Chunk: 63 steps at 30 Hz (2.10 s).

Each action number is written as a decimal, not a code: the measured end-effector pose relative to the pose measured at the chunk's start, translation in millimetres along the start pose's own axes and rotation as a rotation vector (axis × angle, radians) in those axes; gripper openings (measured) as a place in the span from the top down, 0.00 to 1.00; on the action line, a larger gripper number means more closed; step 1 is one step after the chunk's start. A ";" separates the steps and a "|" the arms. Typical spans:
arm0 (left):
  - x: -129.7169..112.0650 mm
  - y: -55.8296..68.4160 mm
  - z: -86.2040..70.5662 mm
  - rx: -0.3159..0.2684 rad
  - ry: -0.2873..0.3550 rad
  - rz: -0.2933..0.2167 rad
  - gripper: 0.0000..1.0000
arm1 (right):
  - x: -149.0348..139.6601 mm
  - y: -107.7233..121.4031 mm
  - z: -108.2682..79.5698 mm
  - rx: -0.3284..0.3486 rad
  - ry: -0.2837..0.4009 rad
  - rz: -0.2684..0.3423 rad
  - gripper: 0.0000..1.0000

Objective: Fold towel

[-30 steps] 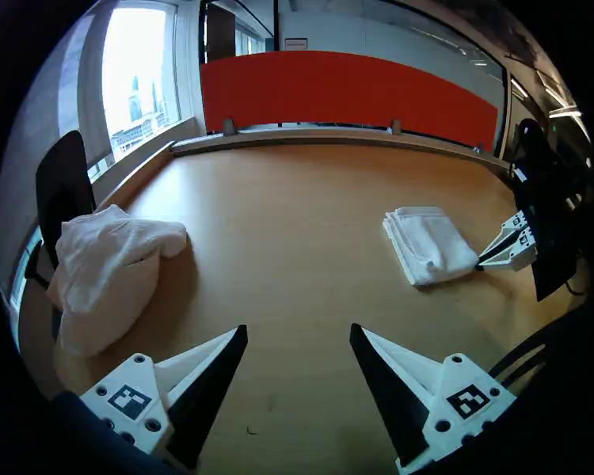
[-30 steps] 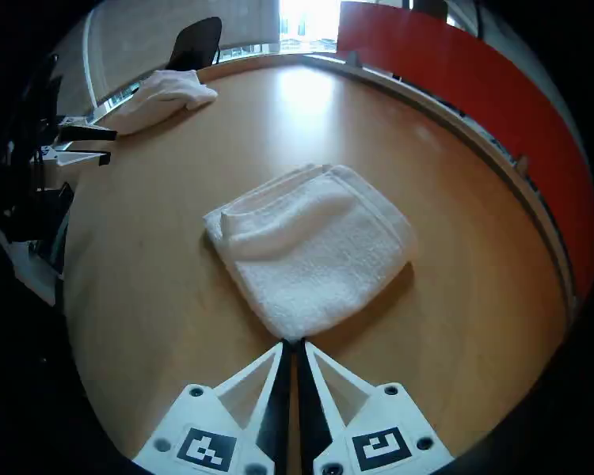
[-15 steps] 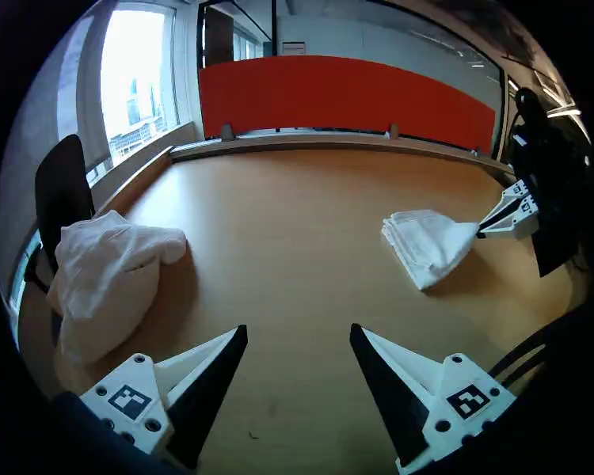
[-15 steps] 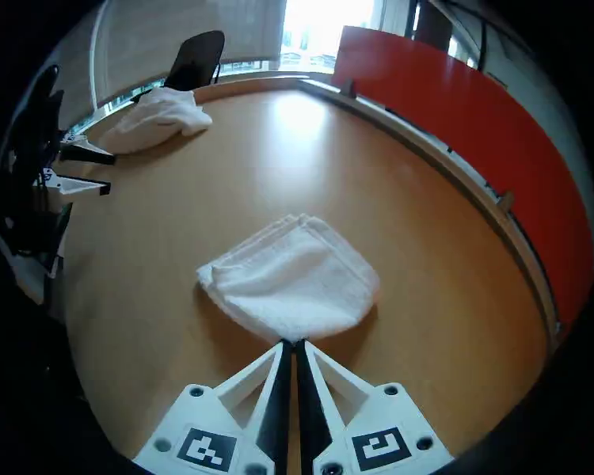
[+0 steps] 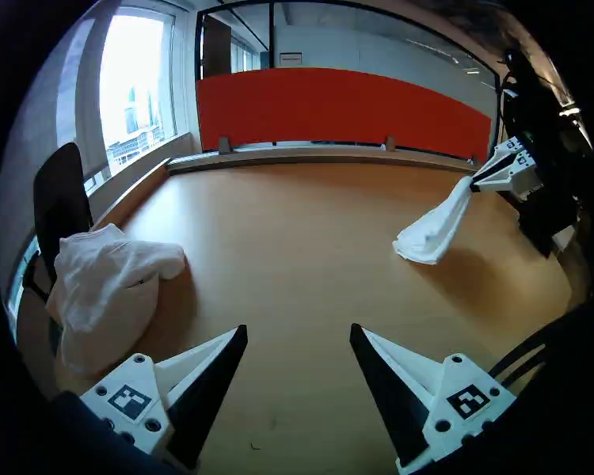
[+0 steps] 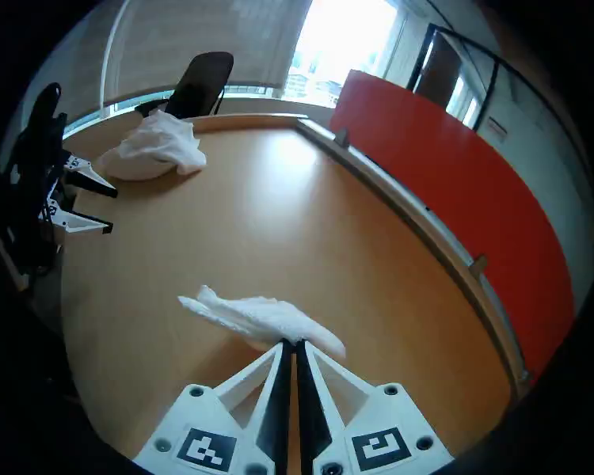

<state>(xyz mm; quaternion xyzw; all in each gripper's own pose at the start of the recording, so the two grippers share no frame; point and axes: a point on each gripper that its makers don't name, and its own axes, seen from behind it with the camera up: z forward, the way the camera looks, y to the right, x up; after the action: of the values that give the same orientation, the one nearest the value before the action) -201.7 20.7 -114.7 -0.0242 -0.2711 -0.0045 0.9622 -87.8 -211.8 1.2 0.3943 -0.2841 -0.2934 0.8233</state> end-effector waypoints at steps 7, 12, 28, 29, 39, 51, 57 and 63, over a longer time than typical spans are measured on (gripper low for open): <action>6.6 2.3 -0.7 -0.008 0.016 0.004 0.04 | 20.2 18.5 -14.9 -0.033 0.026 -0.024 0.96; 9.0 4.9 -1.4 -0.016 0.022 0.008 0.04 | 17.4 27.7 -22.0 -0.048 0.022 -0.024 0.96; 15.3 9.7 -0.9 -0.030 0.025 0.018 0.04 | -2.8 62.4 -44.0 -0.079 0.009 0.014 0.96; 15.4 9.8 -0.6 -0.030 0.024 0.018 0.04 | -5.0 65.3 -45.6 -0.082 0.006 0.015 0.96; 15.6 12.9 2.7 -0.029 0.017 0.017 0.04 | -37.0 96.3 -65.1 -0.111 -0.032 0.041 0.96; 15.1 14.7 3.0 -0.020 0.005 0.018 0.04 | -79.6 136.6 -87.5 -0.144 -0.087 0.080 0.96; 14.0 14.1 2.8 -0.012 -0.001 0.019 0.04 | -98.3 153.9 -97.2 -0.159 -0.111 0.096 0.96; 13.9 15.0 3.0 -0.008 -0.005 0.020 0.04 | -115.1 170.0 -105.9 -0.174 -0.129 0.110 0.96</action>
<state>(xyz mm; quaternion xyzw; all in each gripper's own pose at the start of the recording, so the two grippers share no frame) -191.0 35.8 -105.5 -0.0307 -0.2731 0.0040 0.9615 -46.5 8.6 56.7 0.2856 -0.3312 -0.2959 0.8492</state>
